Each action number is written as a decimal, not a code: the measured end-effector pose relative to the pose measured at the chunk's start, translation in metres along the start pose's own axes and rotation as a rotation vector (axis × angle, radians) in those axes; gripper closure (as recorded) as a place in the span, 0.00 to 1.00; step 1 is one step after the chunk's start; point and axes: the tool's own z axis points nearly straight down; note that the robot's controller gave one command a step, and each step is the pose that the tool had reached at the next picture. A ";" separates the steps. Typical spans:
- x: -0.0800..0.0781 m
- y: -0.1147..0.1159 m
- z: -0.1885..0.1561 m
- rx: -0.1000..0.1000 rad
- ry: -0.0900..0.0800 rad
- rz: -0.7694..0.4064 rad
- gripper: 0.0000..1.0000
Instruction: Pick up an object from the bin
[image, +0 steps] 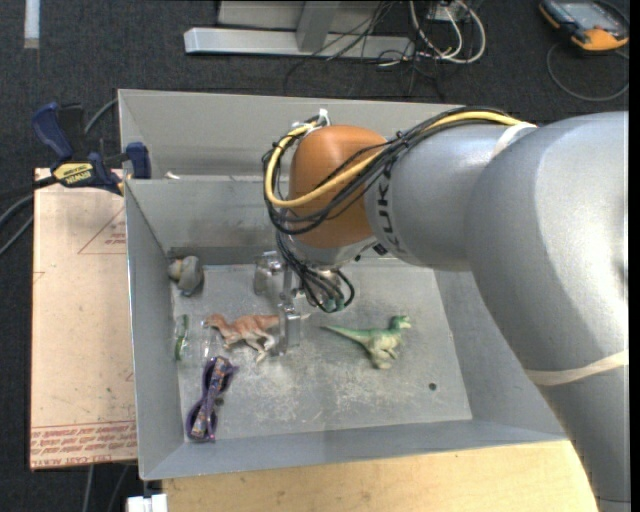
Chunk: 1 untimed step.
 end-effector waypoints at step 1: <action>0.000 0.000 0.000 0.000 0.000 0.000 0.00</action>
Offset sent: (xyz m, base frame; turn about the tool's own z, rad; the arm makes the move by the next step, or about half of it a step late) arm -0.0120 0.0197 -0.0059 -0.5312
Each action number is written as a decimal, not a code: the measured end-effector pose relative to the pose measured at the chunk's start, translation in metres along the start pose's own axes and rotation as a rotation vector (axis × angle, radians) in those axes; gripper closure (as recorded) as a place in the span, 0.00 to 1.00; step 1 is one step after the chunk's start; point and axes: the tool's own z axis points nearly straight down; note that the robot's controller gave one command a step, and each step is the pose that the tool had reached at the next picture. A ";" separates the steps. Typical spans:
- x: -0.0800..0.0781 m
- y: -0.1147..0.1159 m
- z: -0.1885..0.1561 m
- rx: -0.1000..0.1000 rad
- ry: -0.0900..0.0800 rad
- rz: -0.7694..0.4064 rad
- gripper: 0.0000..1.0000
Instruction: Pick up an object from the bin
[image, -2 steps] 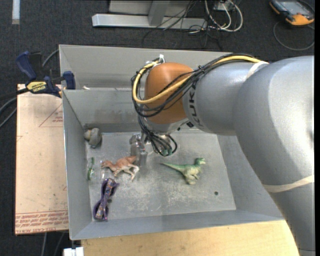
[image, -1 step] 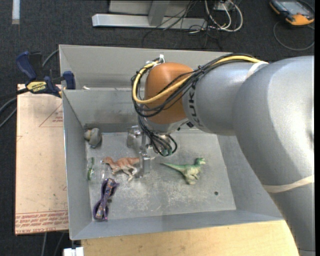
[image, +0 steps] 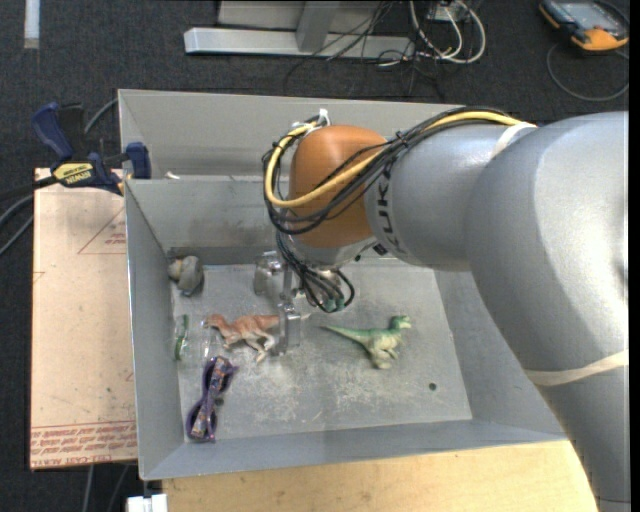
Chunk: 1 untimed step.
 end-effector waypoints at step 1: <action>0.007 0.022 0.006 -0.001 -0.003 -0.528 1.00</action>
Offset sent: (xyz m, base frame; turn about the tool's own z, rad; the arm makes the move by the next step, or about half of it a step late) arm 0.0000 0.0000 0.0000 0.0000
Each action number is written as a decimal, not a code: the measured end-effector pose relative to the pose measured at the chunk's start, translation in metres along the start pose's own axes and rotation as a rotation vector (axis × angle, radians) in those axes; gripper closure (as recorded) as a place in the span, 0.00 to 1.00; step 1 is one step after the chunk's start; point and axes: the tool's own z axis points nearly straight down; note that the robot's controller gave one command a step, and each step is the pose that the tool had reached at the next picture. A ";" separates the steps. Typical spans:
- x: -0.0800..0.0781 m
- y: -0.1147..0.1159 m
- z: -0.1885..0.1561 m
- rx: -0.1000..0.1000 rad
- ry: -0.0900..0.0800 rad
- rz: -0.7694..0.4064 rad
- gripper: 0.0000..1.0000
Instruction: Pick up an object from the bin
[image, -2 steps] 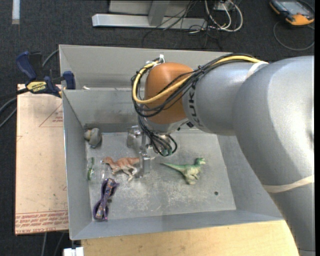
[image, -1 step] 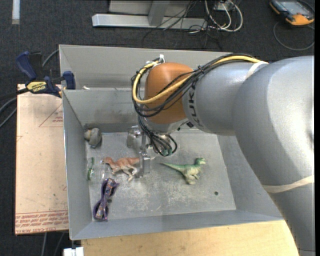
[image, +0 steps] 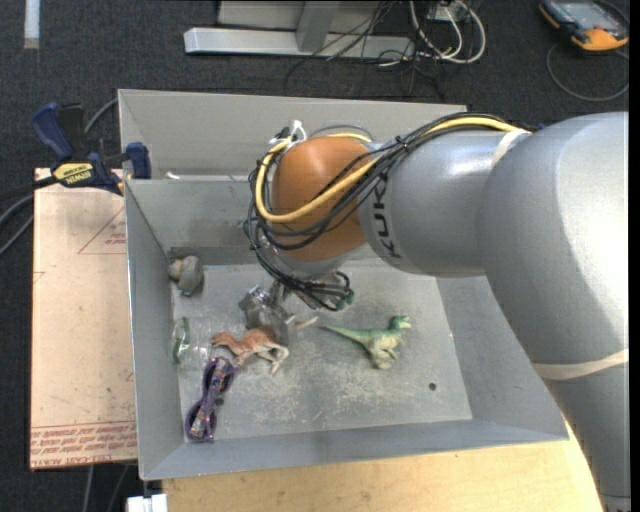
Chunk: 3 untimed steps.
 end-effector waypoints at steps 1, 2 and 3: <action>0.000 0.000 0.000 0.000 0.000 0.000 1.00; 0.000 0.000 0.000 0.000 -0.001 0.001 1.00; 0.025 0.092 0.002 -0.005 0.001 -0.183 1.00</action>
Offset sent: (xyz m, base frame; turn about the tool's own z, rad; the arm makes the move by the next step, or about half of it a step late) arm -0.0069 -0.0116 -0.0004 0.0577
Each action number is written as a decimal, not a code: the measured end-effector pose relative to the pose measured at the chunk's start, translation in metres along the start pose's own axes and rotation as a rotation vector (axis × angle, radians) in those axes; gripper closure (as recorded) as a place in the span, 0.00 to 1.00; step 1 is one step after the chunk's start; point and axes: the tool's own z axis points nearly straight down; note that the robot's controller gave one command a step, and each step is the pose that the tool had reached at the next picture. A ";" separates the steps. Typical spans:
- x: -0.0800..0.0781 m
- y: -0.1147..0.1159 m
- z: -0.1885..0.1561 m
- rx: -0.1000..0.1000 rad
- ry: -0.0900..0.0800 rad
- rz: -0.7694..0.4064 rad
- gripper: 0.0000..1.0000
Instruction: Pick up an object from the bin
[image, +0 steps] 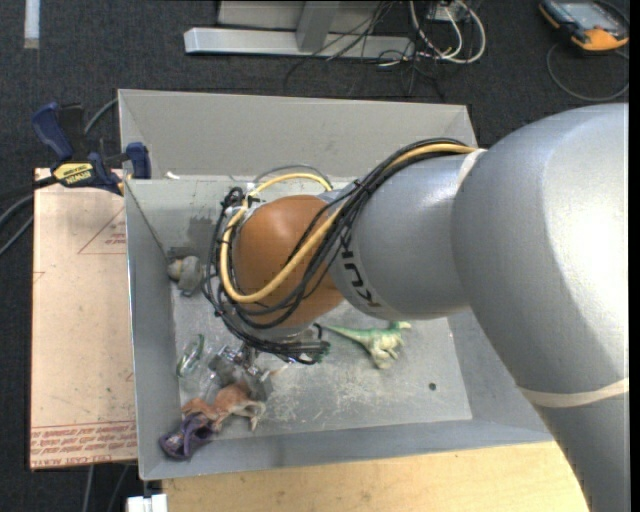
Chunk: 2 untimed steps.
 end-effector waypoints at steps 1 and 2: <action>0.008 -0.041 -0.004 0.008 -0.004 -0.064 1.00; 0.013 -0.007 -0.099 -0.002 0.001 -0.030 1.00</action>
Offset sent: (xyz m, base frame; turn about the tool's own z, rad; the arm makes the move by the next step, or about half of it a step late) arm -0.0022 -0.0142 0.1067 -0.0281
